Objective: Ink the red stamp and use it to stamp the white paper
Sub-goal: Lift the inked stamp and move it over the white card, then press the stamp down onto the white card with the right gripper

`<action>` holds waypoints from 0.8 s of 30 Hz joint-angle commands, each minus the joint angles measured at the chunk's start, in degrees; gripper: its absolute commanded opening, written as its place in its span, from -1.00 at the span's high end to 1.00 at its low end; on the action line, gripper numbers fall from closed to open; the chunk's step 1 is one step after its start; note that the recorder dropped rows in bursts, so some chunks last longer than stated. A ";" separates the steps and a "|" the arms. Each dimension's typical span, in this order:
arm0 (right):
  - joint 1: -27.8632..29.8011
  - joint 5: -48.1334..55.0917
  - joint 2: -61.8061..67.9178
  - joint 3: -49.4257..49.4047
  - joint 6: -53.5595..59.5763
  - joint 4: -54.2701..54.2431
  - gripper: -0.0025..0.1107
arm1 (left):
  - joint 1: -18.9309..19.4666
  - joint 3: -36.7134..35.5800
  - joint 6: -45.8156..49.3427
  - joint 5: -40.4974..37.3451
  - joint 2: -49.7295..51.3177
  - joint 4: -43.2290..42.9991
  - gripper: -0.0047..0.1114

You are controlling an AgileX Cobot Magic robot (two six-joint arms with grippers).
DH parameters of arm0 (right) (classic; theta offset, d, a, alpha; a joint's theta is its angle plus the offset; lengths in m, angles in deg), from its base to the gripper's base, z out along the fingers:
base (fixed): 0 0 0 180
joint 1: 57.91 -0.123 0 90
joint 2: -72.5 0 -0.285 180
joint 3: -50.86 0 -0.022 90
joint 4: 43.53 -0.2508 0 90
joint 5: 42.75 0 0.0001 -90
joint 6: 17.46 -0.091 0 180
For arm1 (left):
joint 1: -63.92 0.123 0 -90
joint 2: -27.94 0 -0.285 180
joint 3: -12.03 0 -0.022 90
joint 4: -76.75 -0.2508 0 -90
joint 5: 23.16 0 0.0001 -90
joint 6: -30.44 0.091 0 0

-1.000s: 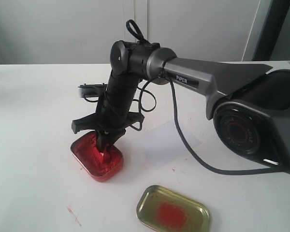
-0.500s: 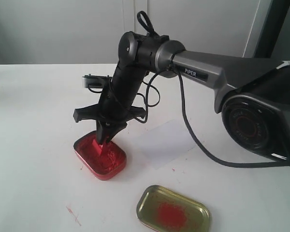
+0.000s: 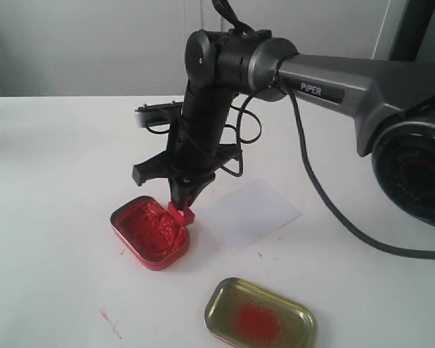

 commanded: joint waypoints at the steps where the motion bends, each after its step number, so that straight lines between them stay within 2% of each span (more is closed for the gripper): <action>1: 0.41 -2.17 -4.50 -6.25 0.64 3.80 0.96 | 0.07 -0.23 0.00 0.25 -0.28 0.31 0.92; 10: 1.43 -8.76 -7.33 -14.08 -1.28 7.74 0.96 | 0.07 -0.23 0.00 0.25 -0.28 0.31 0.92; 19: 6.14 -10.69 -7.35 -14.70 -3.58 10.78 0.96 | 0.07 -0.23 0.00 0.25 -0.28 0.31 0.92; 24: 6.67 -12.22 -7.35 -14.70 -5.90 13.72 0.96 | 0.07 -0.23 0.00 0.25 -0.28 0.31 0.92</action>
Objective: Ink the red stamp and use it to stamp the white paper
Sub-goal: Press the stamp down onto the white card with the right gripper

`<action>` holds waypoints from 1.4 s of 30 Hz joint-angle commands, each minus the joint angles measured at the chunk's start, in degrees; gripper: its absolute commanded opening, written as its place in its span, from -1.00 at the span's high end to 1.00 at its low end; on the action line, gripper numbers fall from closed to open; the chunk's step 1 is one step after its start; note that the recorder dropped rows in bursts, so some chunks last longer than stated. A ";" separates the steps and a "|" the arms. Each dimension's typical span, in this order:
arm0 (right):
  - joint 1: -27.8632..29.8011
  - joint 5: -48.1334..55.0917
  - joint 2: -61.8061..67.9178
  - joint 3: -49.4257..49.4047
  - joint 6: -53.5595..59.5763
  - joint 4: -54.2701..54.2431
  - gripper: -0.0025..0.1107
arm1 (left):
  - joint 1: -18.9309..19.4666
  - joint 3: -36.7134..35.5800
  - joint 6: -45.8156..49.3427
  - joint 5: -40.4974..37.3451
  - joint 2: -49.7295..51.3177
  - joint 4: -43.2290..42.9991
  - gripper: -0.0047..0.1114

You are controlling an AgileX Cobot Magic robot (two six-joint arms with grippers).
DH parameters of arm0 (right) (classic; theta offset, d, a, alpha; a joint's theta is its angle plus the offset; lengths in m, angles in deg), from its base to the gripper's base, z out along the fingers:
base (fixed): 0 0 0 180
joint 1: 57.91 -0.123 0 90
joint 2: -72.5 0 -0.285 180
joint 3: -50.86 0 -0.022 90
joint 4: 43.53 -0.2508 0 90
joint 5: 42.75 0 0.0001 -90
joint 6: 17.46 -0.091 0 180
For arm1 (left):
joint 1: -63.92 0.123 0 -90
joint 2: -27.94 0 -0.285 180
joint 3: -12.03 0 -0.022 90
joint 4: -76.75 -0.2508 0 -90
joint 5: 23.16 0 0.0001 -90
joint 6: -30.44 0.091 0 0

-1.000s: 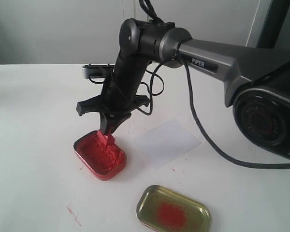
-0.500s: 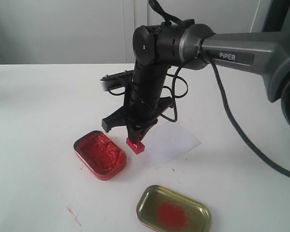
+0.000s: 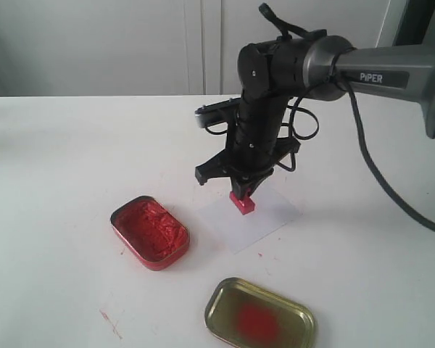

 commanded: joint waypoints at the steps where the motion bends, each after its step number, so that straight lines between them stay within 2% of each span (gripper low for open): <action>1: 0.58 -2.13 -0.82 -0.26 -3.85 3.47 0.96 | 0.07 -0.23 0.00 0.25 -0.28 0.31 0.92; 26: 0.58 -1.25 3.26 -0.26 -4.76 5.47 0.96 | 0.07 -0.23 0.00 0.25 -0.28 0.31 0.92; 42: 0.58 4.24 11.30 -0.26 -4.76 5.41 0.96 | 0.07 -0.23 0.00 0.25 -0.28 0.31 0.92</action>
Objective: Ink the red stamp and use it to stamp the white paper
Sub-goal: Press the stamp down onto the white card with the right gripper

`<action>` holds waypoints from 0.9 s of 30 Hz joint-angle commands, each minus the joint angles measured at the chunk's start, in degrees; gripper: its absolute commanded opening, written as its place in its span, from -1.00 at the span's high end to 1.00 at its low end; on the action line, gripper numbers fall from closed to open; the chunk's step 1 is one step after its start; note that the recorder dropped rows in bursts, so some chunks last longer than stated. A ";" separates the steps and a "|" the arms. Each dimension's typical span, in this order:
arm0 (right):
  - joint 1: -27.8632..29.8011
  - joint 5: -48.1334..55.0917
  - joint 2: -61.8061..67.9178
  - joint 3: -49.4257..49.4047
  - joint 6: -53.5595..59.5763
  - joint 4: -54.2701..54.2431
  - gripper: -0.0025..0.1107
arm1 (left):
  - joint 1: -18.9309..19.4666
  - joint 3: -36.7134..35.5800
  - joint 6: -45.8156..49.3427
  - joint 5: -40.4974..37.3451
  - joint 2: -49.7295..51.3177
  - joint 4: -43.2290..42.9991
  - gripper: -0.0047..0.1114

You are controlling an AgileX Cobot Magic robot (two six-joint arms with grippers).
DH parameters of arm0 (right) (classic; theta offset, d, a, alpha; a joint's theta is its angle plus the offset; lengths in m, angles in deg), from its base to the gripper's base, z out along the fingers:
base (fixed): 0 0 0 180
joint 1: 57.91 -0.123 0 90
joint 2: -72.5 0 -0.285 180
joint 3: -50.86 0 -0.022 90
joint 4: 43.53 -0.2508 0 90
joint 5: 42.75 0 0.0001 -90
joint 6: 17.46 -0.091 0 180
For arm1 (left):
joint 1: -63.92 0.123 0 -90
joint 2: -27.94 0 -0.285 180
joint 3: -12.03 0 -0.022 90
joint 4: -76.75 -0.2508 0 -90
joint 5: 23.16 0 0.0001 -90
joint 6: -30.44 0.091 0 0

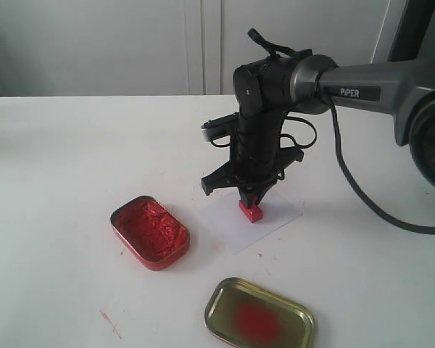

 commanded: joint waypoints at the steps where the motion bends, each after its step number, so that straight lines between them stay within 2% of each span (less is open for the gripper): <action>1: 0.30 3.13 5.47 -1.64 -0.23 0.35 0.96 | 0.07 -0.23 0.00 0.25 -0.28 0.31 0.92; 18: 0.30 4.55 6.93 -1.64 -0.23 0.35 0.96 | 0.07 -0.23 0.00 0.25 -0.28 0.31 0.92; 27: 0.30 2.61 0.78 -1.64 -0.23 0.35 0.96 | 0.07 -0.23 0.00 0.25 -0.28 0.31 0.92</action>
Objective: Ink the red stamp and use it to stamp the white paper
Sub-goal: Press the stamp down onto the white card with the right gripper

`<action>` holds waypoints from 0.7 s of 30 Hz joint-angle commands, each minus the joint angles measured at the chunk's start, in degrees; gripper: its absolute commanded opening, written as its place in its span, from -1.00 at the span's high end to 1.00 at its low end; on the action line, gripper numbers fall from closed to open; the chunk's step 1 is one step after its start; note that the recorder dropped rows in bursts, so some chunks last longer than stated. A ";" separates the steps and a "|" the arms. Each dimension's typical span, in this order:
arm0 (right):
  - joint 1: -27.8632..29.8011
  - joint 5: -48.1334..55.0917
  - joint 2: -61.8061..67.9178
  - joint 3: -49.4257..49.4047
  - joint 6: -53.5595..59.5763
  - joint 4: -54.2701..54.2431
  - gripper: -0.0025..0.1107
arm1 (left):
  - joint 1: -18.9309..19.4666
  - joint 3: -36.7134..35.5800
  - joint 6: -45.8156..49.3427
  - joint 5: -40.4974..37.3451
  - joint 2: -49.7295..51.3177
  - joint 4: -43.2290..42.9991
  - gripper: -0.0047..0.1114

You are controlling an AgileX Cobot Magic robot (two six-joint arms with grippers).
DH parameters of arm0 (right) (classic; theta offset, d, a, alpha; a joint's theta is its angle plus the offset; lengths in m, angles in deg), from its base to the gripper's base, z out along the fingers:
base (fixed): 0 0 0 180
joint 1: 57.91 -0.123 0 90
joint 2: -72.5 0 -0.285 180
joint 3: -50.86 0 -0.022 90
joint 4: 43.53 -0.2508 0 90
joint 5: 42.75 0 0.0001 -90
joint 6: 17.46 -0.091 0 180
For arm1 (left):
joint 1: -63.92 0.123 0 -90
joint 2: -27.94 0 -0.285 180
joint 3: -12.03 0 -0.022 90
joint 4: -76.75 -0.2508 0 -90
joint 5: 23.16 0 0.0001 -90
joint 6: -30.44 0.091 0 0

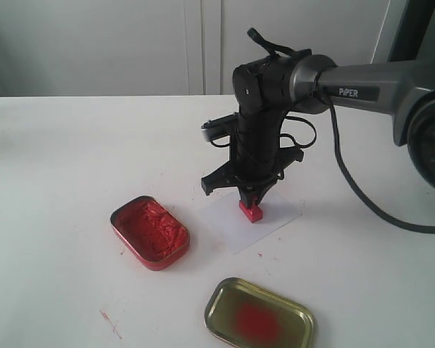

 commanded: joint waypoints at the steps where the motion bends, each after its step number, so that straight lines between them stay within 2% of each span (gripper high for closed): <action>1: 0.30 1.84 0.51 -2.19 -0.23 0.35 0.96 | 0.07 -0.23 0.00 0.25 -0.28 0.31 0.92; 21: 0.73 -0.40 -4.58 -2.06 -0.23 -1.59 0.96 | 0.07 -0.23 0.00 0.25 -0.28 0.31 0.92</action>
